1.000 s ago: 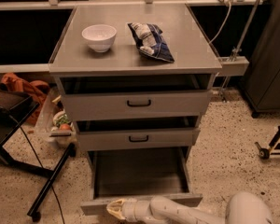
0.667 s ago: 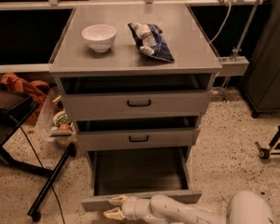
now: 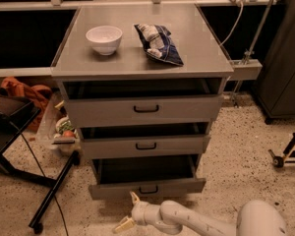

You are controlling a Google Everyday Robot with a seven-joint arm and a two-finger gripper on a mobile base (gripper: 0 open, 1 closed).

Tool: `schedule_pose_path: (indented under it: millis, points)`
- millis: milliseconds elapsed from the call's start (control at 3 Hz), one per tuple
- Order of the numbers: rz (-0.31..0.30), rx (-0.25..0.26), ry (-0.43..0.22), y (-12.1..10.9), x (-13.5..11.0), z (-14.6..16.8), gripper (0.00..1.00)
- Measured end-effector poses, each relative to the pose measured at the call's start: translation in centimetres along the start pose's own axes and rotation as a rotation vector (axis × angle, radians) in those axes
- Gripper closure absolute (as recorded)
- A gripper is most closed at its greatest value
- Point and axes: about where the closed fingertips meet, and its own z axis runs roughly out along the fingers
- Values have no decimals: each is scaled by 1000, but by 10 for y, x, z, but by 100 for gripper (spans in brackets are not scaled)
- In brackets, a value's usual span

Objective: Close bottom drawer

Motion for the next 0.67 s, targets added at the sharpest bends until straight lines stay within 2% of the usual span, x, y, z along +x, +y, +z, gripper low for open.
schedule_pose_path:
  millis: [333, 667]
  points:
    - [29, 45, 5, -14, 2, 1, 0]
    - [27, 51, 12, -13, 2, 1, 0]
